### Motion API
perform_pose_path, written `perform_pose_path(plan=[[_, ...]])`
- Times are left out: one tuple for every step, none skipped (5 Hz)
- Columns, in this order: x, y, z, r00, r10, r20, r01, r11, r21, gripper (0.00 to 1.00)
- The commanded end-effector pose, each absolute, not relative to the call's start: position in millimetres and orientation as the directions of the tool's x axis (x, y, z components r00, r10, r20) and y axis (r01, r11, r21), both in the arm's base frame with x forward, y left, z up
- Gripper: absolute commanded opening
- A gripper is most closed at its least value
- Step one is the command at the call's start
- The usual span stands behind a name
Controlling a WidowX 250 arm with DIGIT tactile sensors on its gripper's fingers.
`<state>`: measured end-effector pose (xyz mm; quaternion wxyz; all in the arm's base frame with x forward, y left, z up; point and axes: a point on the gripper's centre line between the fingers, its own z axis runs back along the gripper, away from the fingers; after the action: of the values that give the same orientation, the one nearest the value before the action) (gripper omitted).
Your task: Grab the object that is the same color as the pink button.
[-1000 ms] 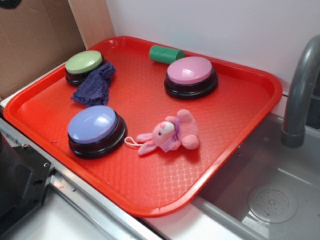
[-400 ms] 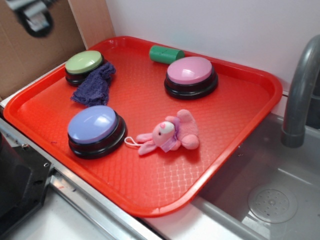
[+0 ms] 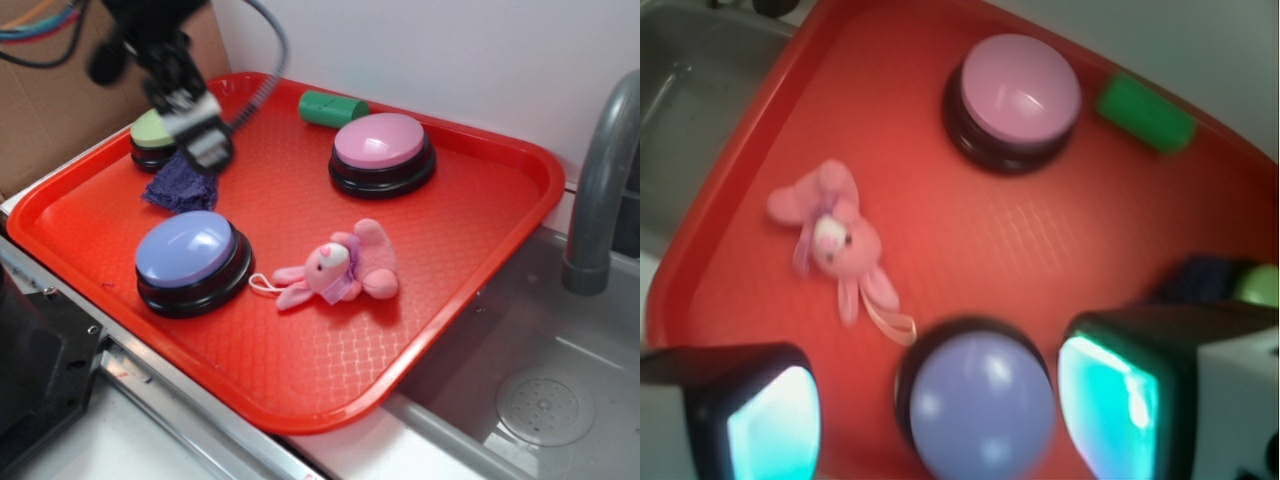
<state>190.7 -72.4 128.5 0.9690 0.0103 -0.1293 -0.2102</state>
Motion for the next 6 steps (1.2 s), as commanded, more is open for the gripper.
perform_pose_path(plan=[[220.6, -118.6, 65.2, 0.822, -0.477, 0.311, 0.51, 0.86, -0.031, 1.0], [225.8, -128.5, 38.8, 0.811, -0.504, 0.298, 0.542, 0.838, -0.059, 1.0], [225.1, -127.5, 28.5, 0.821, -0.507, 0.261, 0.538, 0.841, -0.057, 1.0], [224.0, -129.2, 31.1, 0.849, -0.475, 0.233, 0.496, 0.868, -0.037, 0.0], [223.0, -125.7, 37.8, 0.859, -0.466, 0.214, 0.482, 0.876, -0.027, 0.0], [226.1, -113.7, 66.3, 0.855, -0.494, 0.159, 0.5, 0.866, 0.003, 0.0]])
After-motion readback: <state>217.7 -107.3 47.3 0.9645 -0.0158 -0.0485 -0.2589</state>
